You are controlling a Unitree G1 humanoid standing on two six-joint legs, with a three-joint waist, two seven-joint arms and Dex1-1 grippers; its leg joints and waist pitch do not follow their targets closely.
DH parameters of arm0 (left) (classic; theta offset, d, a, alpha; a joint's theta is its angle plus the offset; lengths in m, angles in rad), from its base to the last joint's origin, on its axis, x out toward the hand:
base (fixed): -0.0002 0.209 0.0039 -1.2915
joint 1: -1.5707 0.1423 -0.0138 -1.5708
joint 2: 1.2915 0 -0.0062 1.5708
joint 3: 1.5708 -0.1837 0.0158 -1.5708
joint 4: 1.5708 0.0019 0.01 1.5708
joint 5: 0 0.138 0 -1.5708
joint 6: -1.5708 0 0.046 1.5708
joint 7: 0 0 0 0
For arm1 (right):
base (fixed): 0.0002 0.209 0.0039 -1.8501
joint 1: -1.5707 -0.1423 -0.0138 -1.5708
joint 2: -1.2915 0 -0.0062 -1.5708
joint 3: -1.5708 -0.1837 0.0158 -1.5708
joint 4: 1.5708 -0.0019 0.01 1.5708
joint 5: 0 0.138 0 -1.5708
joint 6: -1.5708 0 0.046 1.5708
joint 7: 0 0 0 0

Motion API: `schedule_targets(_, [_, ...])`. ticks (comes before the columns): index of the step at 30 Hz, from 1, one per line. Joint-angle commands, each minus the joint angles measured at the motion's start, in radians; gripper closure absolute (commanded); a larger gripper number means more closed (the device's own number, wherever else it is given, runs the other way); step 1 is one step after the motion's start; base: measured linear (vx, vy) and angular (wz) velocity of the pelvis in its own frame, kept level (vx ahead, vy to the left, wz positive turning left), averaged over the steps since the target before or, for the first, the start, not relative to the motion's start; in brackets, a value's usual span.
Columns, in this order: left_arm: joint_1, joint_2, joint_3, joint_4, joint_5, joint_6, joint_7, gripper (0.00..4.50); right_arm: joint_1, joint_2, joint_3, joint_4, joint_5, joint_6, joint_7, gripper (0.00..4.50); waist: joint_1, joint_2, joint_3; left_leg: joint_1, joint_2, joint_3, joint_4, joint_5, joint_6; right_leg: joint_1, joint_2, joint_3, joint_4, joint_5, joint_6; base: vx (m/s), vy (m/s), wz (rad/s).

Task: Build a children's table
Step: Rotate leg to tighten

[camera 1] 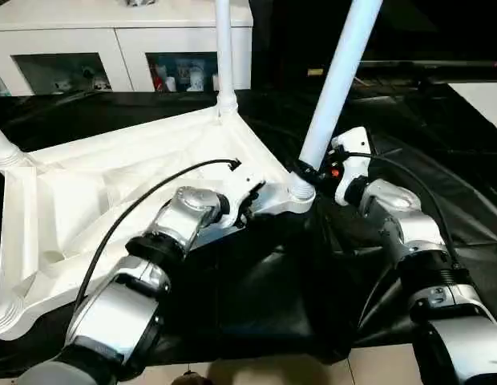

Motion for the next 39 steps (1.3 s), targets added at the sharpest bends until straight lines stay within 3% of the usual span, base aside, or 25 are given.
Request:
schedule_targets(1, [-0.015, -0.004, 0.010, 0.021, 0.002, 0.017, -0.011, 1.44, -0.010, -0.002, 0.001, 0.016, -0.007, -0.012, 0.005, 2.65, 0.003, -0.004, -0.076, 0.028, 0.028, -0.007, -0.054, -0.041, 0.105, 0.063, -0.059, 0.027, -0.049, 0.217, -0.330, 0.000, 0.000, 0.00])
schedule_targets(9, [-0.033, -0.013, 0.001, 0.040, 0.016, 0.020, -0.035, 2.16, -0.024, -0.006, 0.003, 0.032, -0.011, -0.022, 0.006, 2.65, 0.005, -0.004, -0.077, 0.028, 0.030, -0.007, -0.054, -0.042, 0.111, 0.065, -0.061, 0.027, -0.049, 0.227, -0.337, 0.000, 0.000, 0.00])
schedule_targets(14, [-0.040, -0.021, -0.008, 0.062, 0.026, 0.009, -0.051, 2.37, -0.029, -0.003, -0.004, 0.038, -0.020, -0.027, 0.009, 2.65, 0.008, -0.004, -0.079, 0.028, 0.030, -0.007, -0.052, -0.033, 0.116, 0.065, -0.062, 0.027, -0.048, 0.240, -0.339, 0.000, 0.000, 0.00])
schedule_targets(15, [-0.040, -0.021, -0.016, 0.064, 0.032, 0.010, -0.056, 2.66, -0.030, -0.003, -0.004, 0.038, -0.020, -0.028, 0.009, 2.65, 0.008, -0.004, -0.079, 0.028, 0.030, -0.007, -0.052, -0.034, 0.116, 0.065, -0.062, 0.027, -0.048, 0.239, -0.338, 0.000, 0.000, 0.00])
schedule_targets(22, [-0.029, -0.005, -0.066, 0.072, 0.076, 0.022, -0.104, 3.13, -0.032, -0.013, -0.007, 0.028, -0.016, -0.026, 0.016, 2.65, 0.008, 0.000, -0.078, 0.030, 0.032, -0.008, -0.055, -0.055, 0.102, 0.065, -0.063, 0.027, -0.051, 0.215, -0.334, 0.000, 0.000, 0.00])
schedule_targets(29, [-0.013, 0.022, -0.042, 0.052, 0.069, 0.019, -0.120, 3.68, -0.008, -0.025, -0.021, -0.020, 0.001, 0.001, 0.031, 2.65, 0.004, -0.001, -0.076, 0.027, 0.031, -0.009, -0.057, -0.063, 0.103, 0.067, -0.062, 0.026, -0.052, 0.209, -0.332, 0.000, 0.000, 0.00])
schedule_targets(32, [0.029, 0.060, -0.014, -0.029, 0.030, 0.009, -0.182, 3.93, 0.034, -0.040, -0.007, -0.087, 0.015, 0.039, 0.077, 2.65, 0.005, -0.006, -0.075, 0.027, 0.032, -0.008, -0.058, -0.060, 0.109, 0.066, -0.061, 0.027, -0.052, 0.219, -0.334, 0.000, 0.000, 0.00])
schedule_targets(36, [0.129, 0.123, -0.038, -0.196, 0.006, 0.039, -0.297, 4.16, 0.084, -0.055, 0.016, -0.173, 0.039, 0.096, 0.136, 2.65, 0.005, 0.000, -0.075, 0.026, 0.035, -0.008, -0.058, -0.049, 0.119, 0.064, -0.060, 0.026, -0.048, 0.224, -0.332, 0.000, 0.000, 0.00])
schedule_targets(39, [0.225, 0.181, -0.067, -0.345, -0.007, 0.060, -0.368, 4.40, 0.116, -0.067, 0.039, -0.223, 0.048, 0.129, 0.175, 2.65, 0.004, 0.005, -0.073, 0.031, 0.041, -0.008, -0.062, -0.074, 0.100, 0.057, -0.058, 0.026, -0.050, 0.183, -0.329, 0.000, 0.000, 0.00])
